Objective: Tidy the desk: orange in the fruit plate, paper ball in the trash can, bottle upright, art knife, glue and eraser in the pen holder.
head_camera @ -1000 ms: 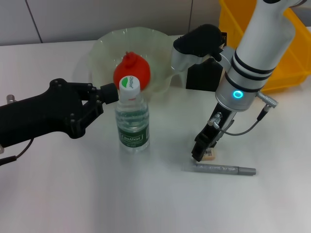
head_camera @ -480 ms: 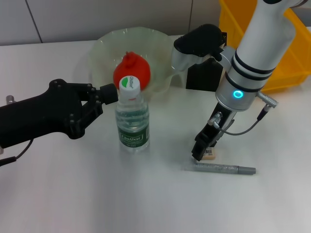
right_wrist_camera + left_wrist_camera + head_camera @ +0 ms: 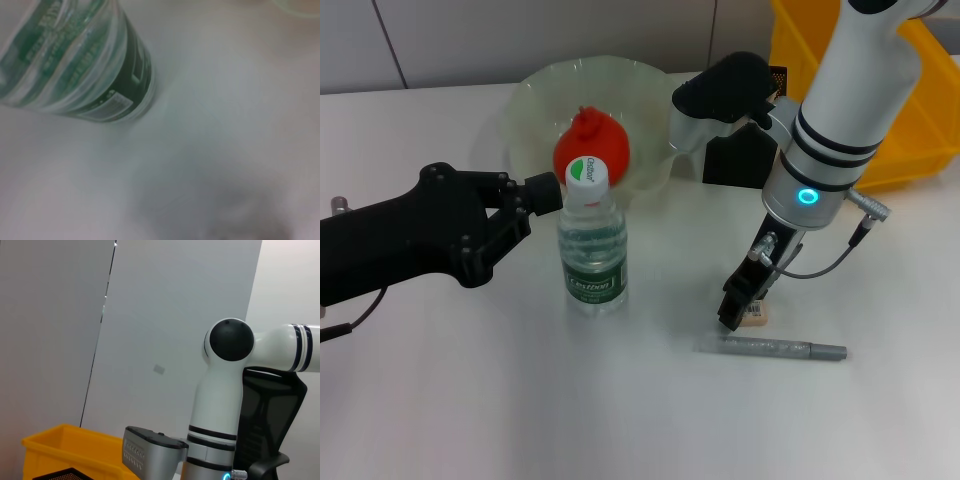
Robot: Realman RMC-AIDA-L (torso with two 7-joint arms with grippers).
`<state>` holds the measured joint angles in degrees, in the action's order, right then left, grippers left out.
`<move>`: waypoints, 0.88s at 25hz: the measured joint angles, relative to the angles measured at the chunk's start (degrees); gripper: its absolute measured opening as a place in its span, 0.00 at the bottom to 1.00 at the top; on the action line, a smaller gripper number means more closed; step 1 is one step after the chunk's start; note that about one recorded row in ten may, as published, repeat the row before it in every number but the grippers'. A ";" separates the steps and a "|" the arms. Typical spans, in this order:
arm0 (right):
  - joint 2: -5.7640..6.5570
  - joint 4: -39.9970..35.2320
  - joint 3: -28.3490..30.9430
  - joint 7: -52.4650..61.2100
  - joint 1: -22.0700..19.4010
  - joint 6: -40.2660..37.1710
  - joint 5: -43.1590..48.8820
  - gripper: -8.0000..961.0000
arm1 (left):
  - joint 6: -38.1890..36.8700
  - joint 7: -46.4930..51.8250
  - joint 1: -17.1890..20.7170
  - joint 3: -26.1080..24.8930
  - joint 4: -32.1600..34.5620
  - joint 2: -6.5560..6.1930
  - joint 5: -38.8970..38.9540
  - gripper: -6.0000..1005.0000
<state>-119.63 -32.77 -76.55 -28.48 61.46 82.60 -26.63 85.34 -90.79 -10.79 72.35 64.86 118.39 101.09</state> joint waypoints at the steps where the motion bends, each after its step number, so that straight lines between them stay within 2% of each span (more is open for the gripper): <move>1: 0.00 0.00 0.00 0.00 0.00 0.00 0.00 0.54 | 0.00 0.00 -0.01 -0.01 0.00 0.00 0.00 0.01; 7: -0.02 -0.01 0.00 0.00 -0.17 -0.01 0.00 0.54 | 0.00 0.00 -0.09 -0.03 0.00 0.00 0.00 0.01; 22: -0.08 -0.19 0.18 0.00 -0.29 -0.05 0.00 0.38 | 0.00 0.00 -0.09 -0.02 0.00 0.00 -0.01 0.01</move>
<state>-119.71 -32.96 -76.37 -28.47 61.16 82.54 -26.64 85.34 -90.79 -10.88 72.33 64.86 118.39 101.08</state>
